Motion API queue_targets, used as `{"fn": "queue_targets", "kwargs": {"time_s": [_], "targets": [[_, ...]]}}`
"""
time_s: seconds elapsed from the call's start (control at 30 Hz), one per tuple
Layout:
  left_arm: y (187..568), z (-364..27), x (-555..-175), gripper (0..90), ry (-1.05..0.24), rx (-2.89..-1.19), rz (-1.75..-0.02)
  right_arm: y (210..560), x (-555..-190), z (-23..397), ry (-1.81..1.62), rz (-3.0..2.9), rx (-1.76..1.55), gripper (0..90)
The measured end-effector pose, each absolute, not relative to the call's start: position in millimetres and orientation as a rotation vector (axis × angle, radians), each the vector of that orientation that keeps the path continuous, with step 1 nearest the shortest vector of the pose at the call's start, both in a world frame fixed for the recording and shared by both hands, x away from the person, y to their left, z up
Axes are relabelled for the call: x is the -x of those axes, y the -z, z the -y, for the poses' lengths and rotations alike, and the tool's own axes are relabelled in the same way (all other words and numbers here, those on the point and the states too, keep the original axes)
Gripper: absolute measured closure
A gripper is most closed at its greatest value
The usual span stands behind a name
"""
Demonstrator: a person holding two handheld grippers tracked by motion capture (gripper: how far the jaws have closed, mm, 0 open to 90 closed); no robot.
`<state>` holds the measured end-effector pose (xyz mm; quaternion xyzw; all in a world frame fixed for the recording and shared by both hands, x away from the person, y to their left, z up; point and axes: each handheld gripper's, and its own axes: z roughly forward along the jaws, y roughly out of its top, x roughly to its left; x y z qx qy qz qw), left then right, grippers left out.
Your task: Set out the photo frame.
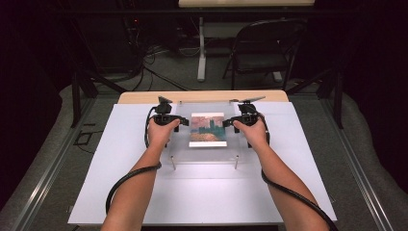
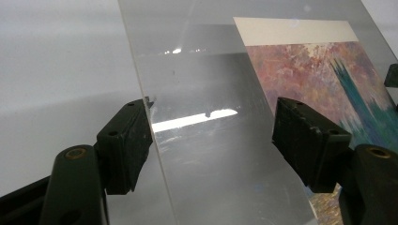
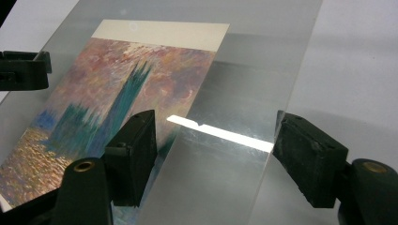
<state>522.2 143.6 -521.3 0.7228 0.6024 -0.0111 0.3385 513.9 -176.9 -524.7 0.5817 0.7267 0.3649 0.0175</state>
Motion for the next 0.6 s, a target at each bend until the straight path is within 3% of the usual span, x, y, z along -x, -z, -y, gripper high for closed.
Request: {"fn": "queue_targets", "kwargs": {"time_s": [0.6], "targets": [[489.9, -148.7, -500.8, 37.1, -0.062, -1.887, -1.481, 494.4, -493.3, 171.9, -1.124, -2.239, -1.659, 30.7]]}}
